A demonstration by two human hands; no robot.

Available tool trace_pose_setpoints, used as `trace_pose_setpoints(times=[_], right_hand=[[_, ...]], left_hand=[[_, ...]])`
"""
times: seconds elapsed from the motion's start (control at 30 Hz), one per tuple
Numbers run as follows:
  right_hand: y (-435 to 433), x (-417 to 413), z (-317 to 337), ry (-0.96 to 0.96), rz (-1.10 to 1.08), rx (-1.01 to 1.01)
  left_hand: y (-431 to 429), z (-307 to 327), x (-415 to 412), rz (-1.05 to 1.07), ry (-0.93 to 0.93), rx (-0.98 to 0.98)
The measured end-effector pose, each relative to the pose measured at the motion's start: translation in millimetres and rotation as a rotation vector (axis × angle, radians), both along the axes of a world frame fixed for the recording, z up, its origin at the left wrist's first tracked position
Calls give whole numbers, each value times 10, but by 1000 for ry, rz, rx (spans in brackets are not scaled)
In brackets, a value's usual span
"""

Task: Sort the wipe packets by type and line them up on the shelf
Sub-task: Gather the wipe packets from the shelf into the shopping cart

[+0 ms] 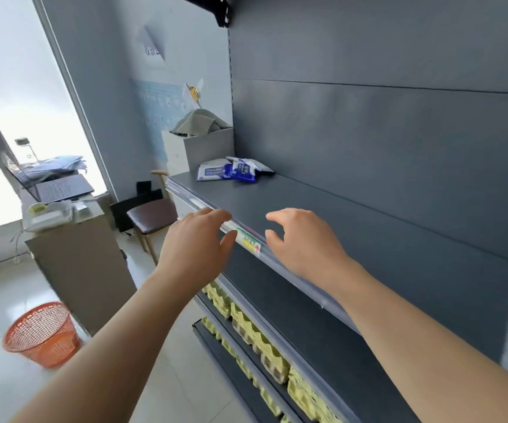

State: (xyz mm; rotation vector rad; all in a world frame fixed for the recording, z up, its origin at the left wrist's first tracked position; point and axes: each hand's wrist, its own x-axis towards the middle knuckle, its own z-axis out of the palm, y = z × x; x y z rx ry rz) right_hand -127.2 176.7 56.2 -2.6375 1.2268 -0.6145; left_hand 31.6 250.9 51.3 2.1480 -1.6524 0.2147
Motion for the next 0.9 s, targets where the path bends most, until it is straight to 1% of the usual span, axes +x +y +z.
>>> trace_pose_setpoints(times=[0.3, 0.43, 0.7, 0.8, 0.87, 0.9], right_hand=[[-1249, 1305, 102, -17, -42, 10], [-1847, 1809, 18, -16, -111, 40], [-3031, 2497, -410, 23, -300, 71], [-3222, 2509, -497, 88, -352, 140], [-3798, 2971, -615, 93, -551, 196], [-3812, 2966, -634, 107, -574, 211]], left_hand=[[-1220, 119, 1363, 34, 32, -3], [-1797, 53, 1843, 13, 53, 24], [-3134, -347, 2811, -89, 56, 144], [-3359, -449, 2905, -121, 68, 169], [-4175, -554, 3411, -240, 56, 263], [-4196, -580, 3417, -246, 53, 311]])
